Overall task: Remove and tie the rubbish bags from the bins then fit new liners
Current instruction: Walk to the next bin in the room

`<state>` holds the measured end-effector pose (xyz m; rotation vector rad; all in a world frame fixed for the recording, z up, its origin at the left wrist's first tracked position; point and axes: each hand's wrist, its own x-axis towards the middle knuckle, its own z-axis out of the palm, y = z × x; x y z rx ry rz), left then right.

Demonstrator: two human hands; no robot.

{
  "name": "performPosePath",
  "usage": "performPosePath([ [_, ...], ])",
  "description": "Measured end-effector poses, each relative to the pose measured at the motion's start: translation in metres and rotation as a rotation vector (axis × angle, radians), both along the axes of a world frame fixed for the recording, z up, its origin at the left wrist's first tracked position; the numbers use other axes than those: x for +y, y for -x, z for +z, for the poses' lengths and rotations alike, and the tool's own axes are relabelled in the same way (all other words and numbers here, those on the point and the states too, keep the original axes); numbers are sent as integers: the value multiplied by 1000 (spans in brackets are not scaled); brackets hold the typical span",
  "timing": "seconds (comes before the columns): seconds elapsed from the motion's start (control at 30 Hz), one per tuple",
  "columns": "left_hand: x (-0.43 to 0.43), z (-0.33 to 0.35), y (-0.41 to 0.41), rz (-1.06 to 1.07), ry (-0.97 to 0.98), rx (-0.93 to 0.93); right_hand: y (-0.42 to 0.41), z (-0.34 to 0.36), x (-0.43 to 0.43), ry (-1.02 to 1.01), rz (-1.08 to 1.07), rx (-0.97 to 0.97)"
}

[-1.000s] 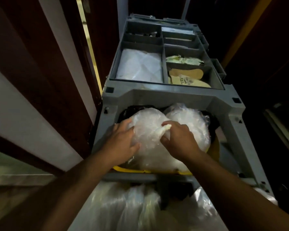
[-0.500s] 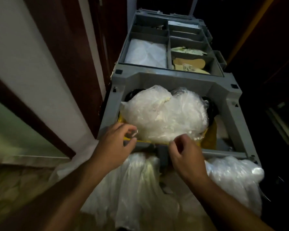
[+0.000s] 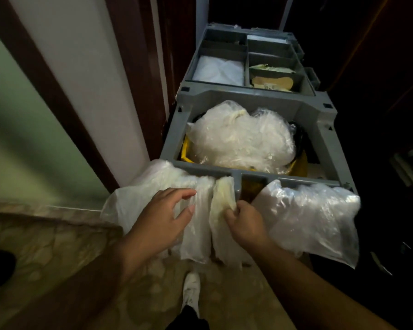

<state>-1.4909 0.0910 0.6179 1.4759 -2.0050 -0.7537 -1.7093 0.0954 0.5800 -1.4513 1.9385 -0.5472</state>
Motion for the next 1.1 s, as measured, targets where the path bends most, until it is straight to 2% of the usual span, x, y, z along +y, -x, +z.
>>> performPosePath([
  [0.1,13,6,-1,34,-42,94,4,28,10,116,2,-66],
  [0.23,24,32,18,119,-451,433,6,72,23,308,22,-115],
  [0.3,33,47,28,151,-637,638,1,97,36,383,48,-217],
  [0.4,50,73,31,152,-813,973,-15,131,59,393,290,-347],
  [0.5,62,99,11,34,-921,1290,-40,151,80,359,583,-256],
  [0.57,65,114,-8,8,-820,1429,-57,159,87,392,647,-223],
  [0.67,65,135,-41,146,-572,1509,-85,175,89,355,567,-288],
  [0.73,68,146,-69,239,-422,1463,-111,189,83,312,531,-324],
  [0.83,74,163,-122,366,-205,1357,-165,214,64,364,623,-273],
  [0.9,83,174,-170,457,-79,1307,-216,231,52,384,737,-156],
  [1.0,110,186,-255,557,46,1226,-306,244,44,422,959,186],
  [1.03,121,186,-285,600,82,1196,-336,243,42,429,992,216],
  [1.1,145,188,-343,726,130,1159,-394,240,41,439,1028,153],
])
